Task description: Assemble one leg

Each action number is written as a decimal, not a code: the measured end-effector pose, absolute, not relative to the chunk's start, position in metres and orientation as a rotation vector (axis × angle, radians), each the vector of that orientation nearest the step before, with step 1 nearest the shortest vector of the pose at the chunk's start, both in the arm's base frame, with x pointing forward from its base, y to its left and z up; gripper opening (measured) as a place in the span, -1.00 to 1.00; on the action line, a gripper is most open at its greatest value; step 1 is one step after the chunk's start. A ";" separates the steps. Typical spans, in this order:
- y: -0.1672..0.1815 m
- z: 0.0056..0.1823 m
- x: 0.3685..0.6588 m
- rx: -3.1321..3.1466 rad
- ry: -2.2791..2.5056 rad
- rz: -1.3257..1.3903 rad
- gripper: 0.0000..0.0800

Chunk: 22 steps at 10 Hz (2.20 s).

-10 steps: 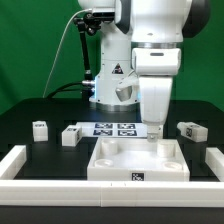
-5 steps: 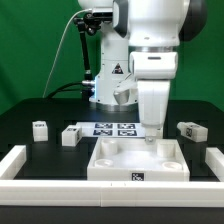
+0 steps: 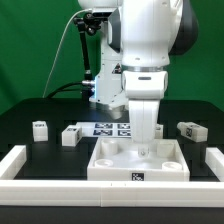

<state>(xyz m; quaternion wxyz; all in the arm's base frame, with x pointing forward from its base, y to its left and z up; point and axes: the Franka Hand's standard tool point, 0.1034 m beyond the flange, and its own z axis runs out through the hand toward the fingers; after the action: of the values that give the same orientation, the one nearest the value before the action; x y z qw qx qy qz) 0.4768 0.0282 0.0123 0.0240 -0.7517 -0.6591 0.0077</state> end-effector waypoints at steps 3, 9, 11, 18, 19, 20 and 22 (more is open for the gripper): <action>0.028 0.011 0.476 -2.327 -2.035 0.027 0.25; 0.028 0.011 0.477 -2.329 -2.036 0.022 -0.85; 0.028 0.011 0.477 -2.329 -2.036 0.021 -0.85; 0.040 0.011 0.488 -2.157 -2.228 0.003 -0.85; 0.038 0.011 0.487 -2.163 -2.223 0.004 -0.85; 0.038 0.011 0.487 -2.165 -2.221 0.003 -0.85; 0.045 0.011 0.487 -2.157 -2.227 -0.001 -0.85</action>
Offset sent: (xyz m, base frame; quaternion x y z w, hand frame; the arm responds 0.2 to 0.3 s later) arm 0.0000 0.0000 0.0000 0.0000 0.0000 0.0000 1.0000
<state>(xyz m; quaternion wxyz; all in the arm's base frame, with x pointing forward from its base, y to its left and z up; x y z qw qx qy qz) 0.4874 0.0452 0.0107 0.0206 -0.6955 -0.7182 -0.0002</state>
